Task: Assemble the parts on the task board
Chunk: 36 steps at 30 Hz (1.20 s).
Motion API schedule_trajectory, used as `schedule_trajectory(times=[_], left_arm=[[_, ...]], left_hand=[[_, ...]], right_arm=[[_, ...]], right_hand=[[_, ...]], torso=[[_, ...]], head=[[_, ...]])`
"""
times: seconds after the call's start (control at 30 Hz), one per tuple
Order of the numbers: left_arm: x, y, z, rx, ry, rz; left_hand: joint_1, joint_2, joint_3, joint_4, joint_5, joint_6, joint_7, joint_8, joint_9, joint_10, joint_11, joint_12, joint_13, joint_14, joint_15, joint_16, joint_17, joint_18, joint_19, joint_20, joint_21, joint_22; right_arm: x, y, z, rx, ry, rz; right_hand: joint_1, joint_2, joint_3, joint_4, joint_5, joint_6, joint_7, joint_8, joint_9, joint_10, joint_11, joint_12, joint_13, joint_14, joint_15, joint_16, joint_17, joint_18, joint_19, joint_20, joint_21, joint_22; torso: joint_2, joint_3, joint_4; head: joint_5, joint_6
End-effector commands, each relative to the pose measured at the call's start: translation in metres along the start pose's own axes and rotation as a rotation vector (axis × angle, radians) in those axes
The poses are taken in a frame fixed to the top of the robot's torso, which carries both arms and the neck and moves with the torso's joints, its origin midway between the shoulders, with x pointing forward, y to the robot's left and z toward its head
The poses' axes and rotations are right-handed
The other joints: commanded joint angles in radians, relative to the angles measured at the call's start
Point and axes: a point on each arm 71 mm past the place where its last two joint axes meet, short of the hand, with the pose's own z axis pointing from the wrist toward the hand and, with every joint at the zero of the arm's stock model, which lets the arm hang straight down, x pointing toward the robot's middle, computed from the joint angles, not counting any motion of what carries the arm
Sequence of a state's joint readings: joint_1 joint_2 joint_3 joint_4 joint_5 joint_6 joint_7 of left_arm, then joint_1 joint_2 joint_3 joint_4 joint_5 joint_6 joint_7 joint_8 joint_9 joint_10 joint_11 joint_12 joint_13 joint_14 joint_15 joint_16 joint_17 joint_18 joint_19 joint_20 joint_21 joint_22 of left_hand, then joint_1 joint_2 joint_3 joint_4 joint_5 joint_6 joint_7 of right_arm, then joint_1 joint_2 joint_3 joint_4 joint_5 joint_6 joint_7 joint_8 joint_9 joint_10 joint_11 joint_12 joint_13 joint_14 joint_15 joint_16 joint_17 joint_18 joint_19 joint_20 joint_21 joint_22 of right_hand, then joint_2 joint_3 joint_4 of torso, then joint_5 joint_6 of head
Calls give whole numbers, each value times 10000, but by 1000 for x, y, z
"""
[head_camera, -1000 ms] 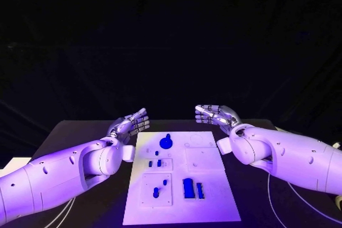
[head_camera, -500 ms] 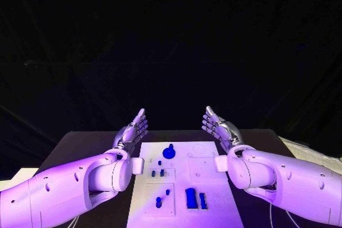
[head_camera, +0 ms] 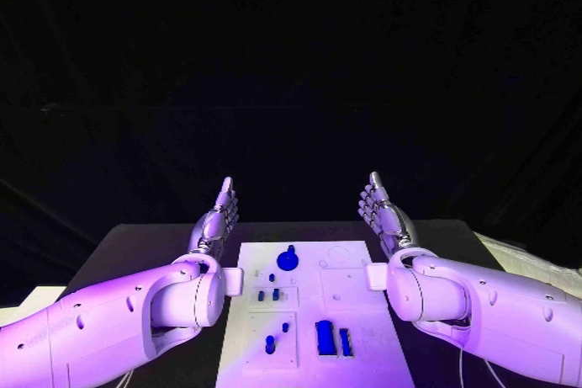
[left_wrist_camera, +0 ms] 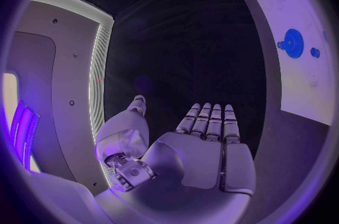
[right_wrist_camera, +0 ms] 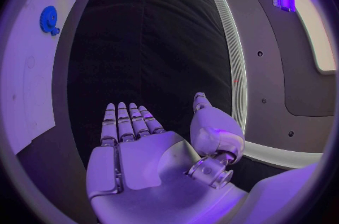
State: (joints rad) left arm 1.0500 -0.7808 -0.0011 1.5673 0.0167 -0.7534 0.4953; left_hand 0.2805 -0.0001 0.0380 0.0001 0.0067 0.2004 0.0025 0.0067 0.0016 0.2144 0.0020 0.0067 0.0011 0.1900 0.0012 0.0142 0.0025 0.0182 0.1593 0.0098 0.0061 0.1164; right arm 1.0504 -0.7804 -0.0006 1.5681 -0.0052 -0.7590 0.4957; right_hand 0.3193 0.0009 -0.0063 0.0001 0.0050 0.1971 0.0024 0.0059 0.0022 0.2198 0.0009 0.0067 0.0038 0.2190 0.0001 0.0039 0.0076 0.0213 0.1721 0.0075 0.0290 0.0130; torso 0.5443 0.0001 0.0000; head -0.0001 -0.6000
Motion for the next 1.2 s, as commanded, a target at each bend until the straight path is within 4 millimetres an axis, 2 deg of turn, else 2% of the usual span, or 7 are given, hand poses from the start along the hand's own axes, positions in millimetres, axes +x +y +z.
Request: schedule_trajectory(times=[0.03, 0.13, 0.57, 0.6, 0.7, 0.77, 1.2], left_arm=[[1, -3, 0, 370, -59, 162], [1, -3, 0, 370, -59, 162], [1, -3, 0, 370, -59, 162], [1, -3, 0, 370, -59, 162], [1, -3, 0, 370, -59, 162], [1, -3, 0, 370, -59, 162], [1, -3, 0, 370, -59, 162]], left_hand=[[-916, 1, -380, -1, -67, -660, -25, -67, -16, -699, -20, -67, -11, -621, -12, -142, -25, -182, -518, -98, -61, -381], [-1116, 1, -380, -1, -67, -797, -25, -67, -16, -851, -20, -67, -11, -761, -12, -142, -25, -182, -633, -98, -61, -1164], [-1804, 1, -380, -1, -67, -1294, -25, -67, -16, -1384, -20, -67, -11, -1900, -12, -142, -25, -182, -1593, -98, -61, -1164], [-1819, 1, -380, -1, -67, -2004, -25, -67, -16, -1408, -20, -67, -11, -1900, -12, -142, -25, -182, -1593, -98, -61, -1164], [-1925, 1, -380, -1, -67, -2004, -25, -67, -16, -2144, -20, -67, -11, -1900, -12, -142, -25, -182, -1593, -98, -61, -1164], [-2805, 1, -380, -1, -67, -2004, -25, -67, -16, -2144, -20, -67, -11, -1900, -12, -142, -25, -182, -1593, -98, -61, -1164], [-2805, 1, -380, -1, -67, -2004, -25, -67, -16, -2144, -20, -67, -11, -1900, -12, -142, -25, -182, -1593, -98, -61, -1164]], right_arm=[[0, 2, 0, -208, -97, -6], [0, 2, 0, -208, -97, -6], [0, 2, 0, -208, -97, -6], [0, 2, 0, -208, -97, -6], [0, 2, 0, -208, -97, -6], [0, 2, 0, -208, -97, -6], [0, 2, 0, -208, -97, -6]], right_hand=[[-1043, -9, 63, -1, -50, -644, -24, -59, -22, -716, -9, -67, -38, -711, -1, -39, -76, -213, -545, -75, -290, -130], [-1267, -9, 63, -1, -50, -787, -24, -59, -22, -880, -9, -67, -38, -875, -1, -39, -76, -213, -672, -75, -290, -130], [-2064, -9, 63, -1, -50, -1254, -24, -59, -22, -1407, -9, -67, -38, -1397, -1, -39, -76, -213, -1721, -75, -290, -130], [-2126, -9, 63, -1, -50, -1971, -24, -59, -22, -1442, -9, -67, -38, -1436, -1, -39, -76, -213, -1721, -75, -290, -130], [-2209, -9, 63, -1, -50, -1971, -24, -59, -22, -2198, -9, -67, -38, -1484, -1, -39, -76, -213, -1721, -75, -290, -130], [-3193, -9, 63, -1, -50, -1971, -24, -59, -22, -2198, -9, -67, -38, -2190, -1, -39, -76, -213, -1721, -75, -290, -130], [-3193, -9, 63, -1, -50, -1971, -24, -59, -22, -2198, -9, -67, -38, -2190, -1, -39, -76, -213, -1721, -75, -290, -130]], torso=[[-1, -1, 0], [-1, -1, 0], [-1, -1, 0], [-1, -1, 0], [-1, -1, 0], [-1, -1, 0], [-1, -1, 0]], head=[[1, 0], [1, 0], [1, 0], [1, 0], [1, 0], [1, 0], [1, 0]])
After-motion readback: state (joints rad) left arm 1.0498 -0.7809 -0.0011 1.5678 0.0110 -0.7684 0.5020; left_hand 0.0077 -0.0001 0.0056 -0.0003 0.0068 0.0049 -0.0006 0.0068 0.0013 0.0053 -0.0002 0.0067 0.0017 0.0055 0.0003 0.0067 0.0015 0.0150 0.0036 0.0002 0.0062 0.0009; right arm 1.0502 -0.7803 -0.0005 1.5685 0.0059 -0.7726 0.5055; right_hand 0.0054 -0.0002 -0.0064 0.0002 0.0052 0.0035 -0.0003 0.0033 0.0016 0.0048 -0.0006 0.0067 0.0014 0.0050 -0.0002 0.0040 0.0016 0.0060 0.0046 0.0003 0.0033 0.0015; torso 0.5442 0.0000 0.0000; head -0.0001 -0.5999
